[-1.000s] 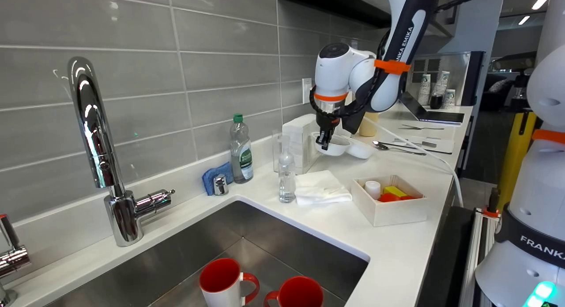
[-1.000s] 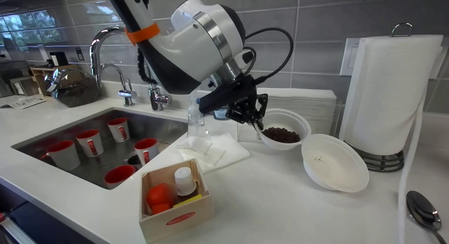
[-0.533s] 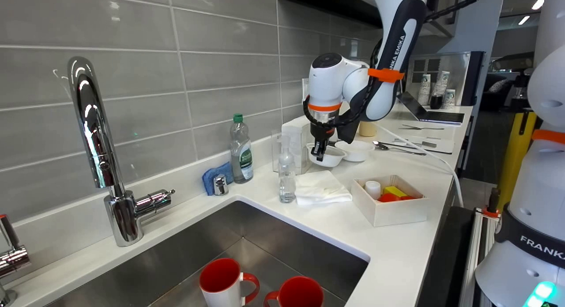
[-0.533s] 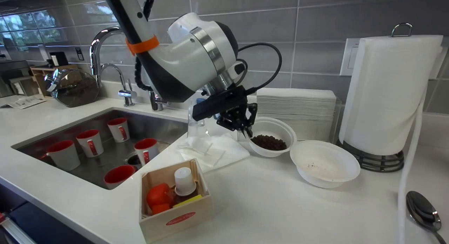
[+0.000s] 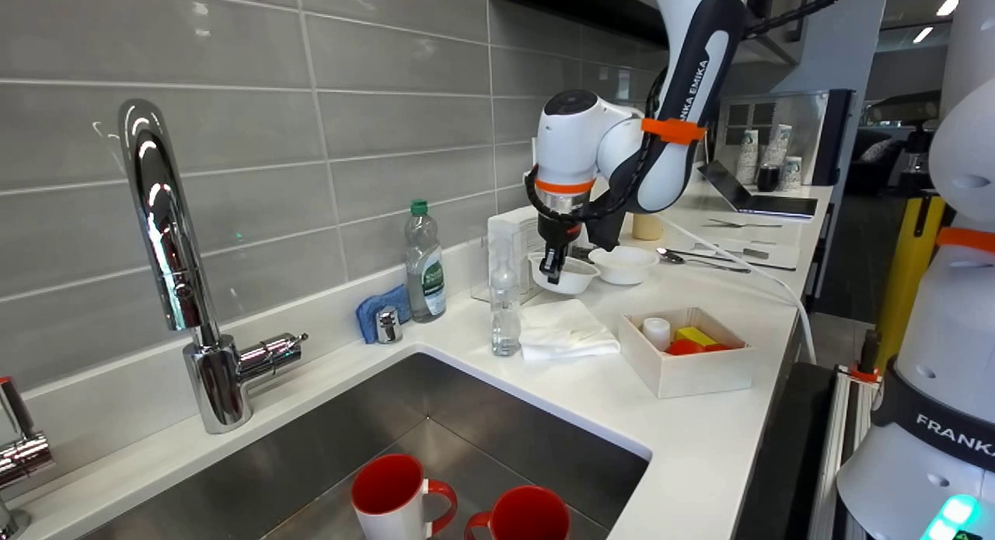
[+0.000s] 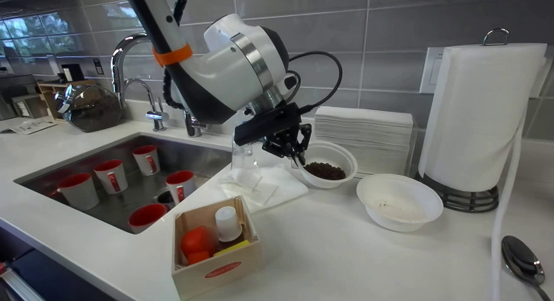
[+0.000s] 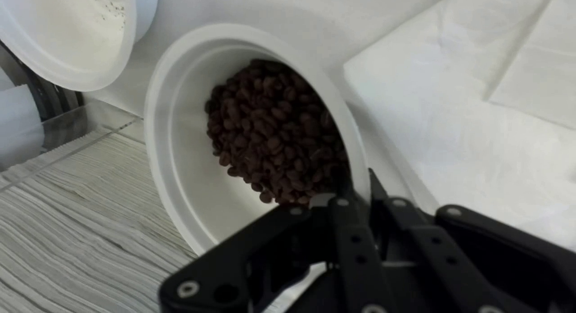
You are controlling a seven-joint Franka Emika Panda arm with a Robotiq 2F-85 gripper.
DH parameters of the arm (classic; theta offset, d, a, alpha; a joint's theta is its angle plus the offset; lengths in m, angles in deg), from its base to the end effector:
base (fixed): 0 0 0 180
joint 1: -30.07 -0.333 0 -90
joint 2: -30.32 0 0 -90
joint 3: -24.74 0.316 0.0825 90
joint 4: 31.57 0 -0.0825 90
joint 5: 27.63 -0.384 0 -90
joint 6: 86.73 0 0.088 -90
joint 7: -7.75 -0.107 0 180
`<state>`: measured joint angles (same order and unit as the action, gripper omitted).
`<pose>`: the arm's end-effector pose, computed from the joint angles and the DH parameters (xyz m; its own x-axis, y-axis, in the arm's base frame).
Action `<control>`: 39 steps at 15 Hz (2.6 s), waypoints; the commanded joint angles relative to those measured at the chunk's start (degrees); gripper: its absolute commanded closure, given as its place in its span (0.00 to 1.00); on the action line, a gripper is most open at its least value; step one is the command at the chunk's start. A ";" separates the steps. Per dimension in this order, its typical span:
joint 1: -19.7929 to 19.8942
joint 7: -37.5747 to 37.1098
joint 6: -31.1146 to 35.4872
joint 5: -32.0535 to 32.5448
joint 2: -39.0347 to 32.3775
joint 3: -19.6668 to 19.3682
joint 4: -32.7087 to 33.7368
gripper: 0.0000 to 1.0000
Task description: Pour the contents out of the bowl on the left and into the bowl on the right.
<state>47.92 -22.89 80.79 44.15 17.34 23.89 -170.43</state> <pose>0.4746 -0.0979 0.2230 0.9115 0.3666 0.1864 0.2663 -0.8715 0.4118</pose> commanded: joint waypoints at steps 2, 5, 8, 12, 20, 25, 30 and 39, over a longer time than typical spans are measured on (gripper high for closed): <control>0.72 0.60 -0.73 -0.35 3.74 -0.59 -1.19 1.00; 1.56 1.36 -0.39 -0.91 5.63 -1.54 -1.90 1.00; 3.51 4.45 1.39 -3.48 6.77 -2.38 -2.71 1.00; 8.04 14.80 7.54 -13.34 6.11 -2.69 -4.12 1.00; 22.69 38.89 17.09 -42.42 4.15 12.33 -9.76 1.00; 38.17 43.35 15.30 -49.10 1.98 30.77 -6.86 1.00; 53.24 46.54 11.62 -51.42 1.05 45.51 -3.58 1.00; 74.52 53.82 4.80 -56.33 -0.34 63.84 1.36 1.00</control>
<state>116.21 26.51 88.05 -9.37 18.96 82.60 -171.53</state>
